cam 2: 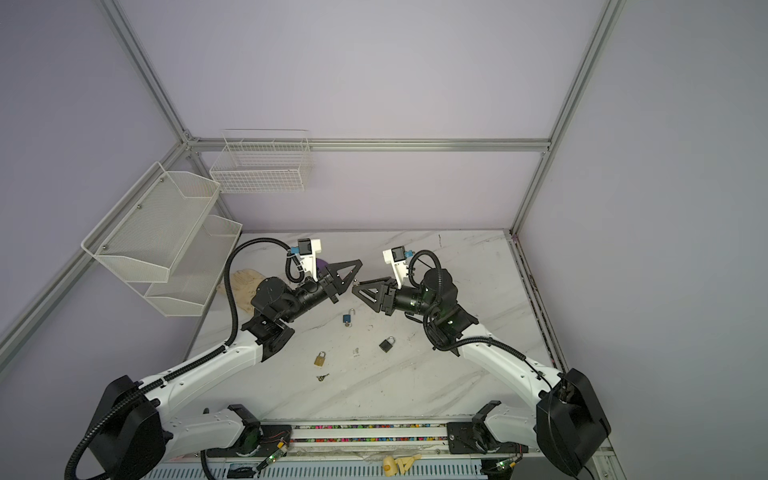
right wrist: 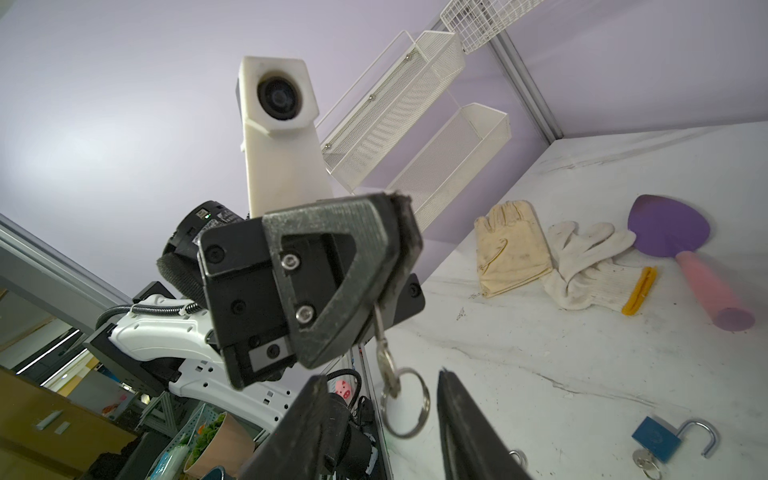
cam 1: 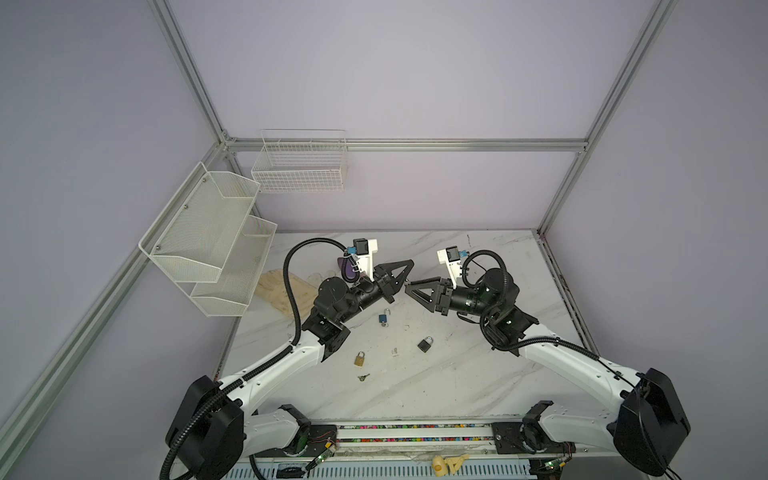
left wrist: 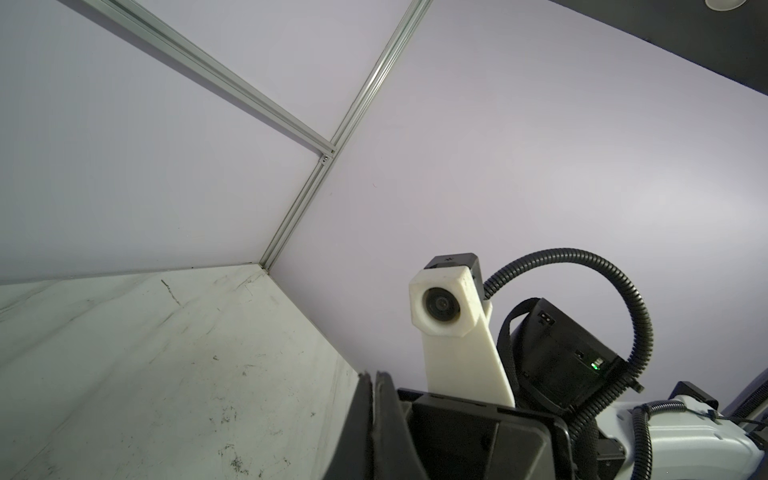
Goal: Unlock with the key
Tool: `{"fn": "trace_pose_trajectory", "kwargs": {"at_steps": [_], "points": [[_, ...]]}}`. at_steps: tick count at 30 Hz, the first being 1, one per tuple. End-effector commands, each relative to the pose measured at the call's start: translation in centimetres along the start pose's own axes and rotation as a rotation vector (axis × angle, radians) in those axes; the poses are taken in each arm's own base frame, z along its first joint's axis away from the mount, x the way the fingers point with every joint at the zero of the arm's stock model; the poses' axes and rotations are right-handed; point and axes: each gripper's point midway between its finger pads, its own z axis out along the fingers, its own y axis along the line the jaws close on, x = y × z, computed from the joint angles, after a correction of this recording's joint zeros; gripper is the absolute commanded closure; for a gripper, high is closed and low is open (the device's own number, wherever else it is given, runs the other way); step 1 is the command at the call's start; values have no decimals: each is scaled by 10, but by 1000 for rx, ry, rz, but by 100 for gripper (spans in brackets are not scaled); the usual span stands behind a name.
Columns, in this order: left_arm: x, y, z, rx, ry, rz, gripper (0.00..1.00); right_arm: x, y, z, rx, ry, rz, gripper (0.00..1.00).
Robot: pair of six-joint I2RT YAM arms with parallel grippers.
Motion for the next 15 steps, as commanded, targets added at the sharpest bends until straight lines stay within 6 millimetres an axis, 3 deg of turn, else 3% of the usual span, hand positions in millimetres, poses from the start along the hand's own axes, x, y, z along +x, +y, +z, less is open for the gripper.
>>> {"fn": "trace_pose_trajectory", "kwargs": {"at_steps": [1, 15], "points": [[-41, -38, 7, 106, -91, 43, 100, -8, 11, 3, -62, -16, -26, 61], [-41, -38, 7, 107, -93, 43, 100, -14, 6, 2, -32, -51, -43, 66]]}}
